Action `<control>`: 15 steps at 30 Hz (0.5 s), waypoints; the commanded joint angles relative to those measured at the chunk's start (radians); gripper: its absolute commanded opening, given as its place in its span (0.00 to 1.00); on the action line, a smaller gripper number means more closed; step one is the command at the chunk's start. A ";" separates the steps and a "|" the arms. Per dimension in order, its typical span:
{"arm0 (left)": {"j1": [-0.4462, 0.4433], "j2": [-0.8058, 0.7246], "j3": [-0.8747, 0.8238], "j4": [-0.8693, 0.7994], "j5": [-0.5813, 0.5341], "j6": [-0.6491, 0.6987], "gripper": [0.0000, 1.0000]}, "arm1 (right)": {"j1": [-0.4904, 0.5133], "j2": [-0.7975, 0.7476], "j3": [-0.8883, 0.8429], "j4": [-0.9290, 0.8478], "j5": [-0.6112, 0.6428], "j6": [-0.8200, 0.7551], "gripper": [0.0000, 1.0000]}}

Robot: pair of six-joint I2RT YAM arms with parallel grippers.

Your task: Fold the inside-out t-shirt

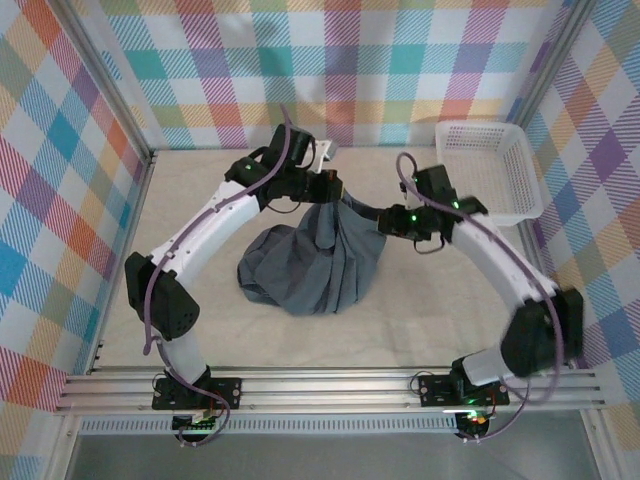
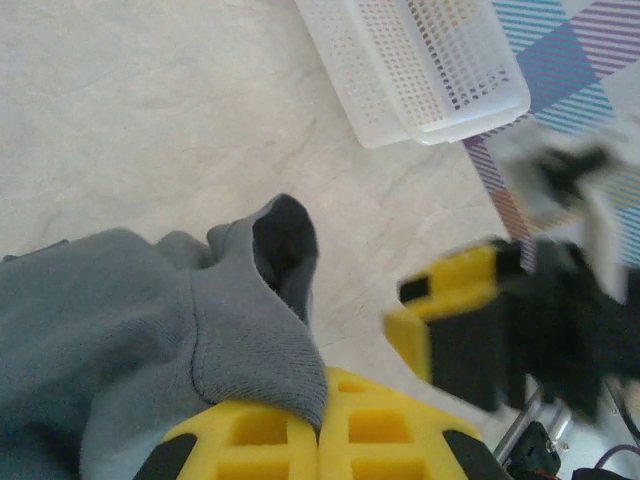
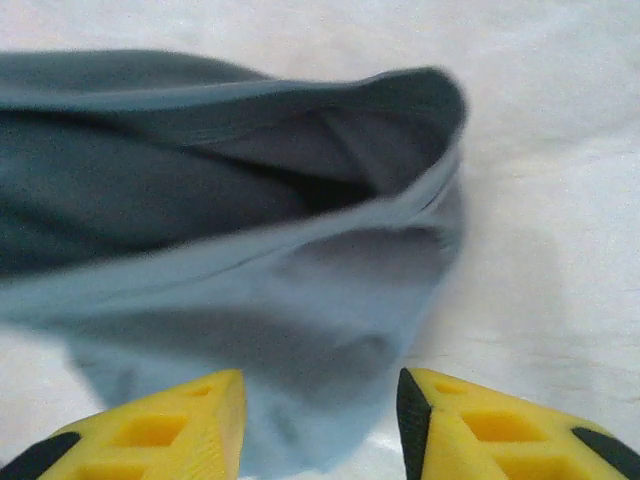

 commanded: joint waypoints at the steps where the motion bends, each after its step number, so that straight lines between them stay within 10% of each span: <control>1: 0.000 -0.063 0.023 0.023 -0.020 0.010 0.00 | 0.142 -0.090 -0.087 0.348 -0.091 0.128 0.43; 9: 0.001 -0.069 0.061 -0.004 -0.025 0.008 0.00 | 0.344 0.155 0.015 0.398 0.484 -0.081 0.71; 15: 0.009 -0.077 0.078 -0.044 -0.095 0.024 0.00 | 0.338 0.273 0.120 0.366 0.301 -0.187 0.11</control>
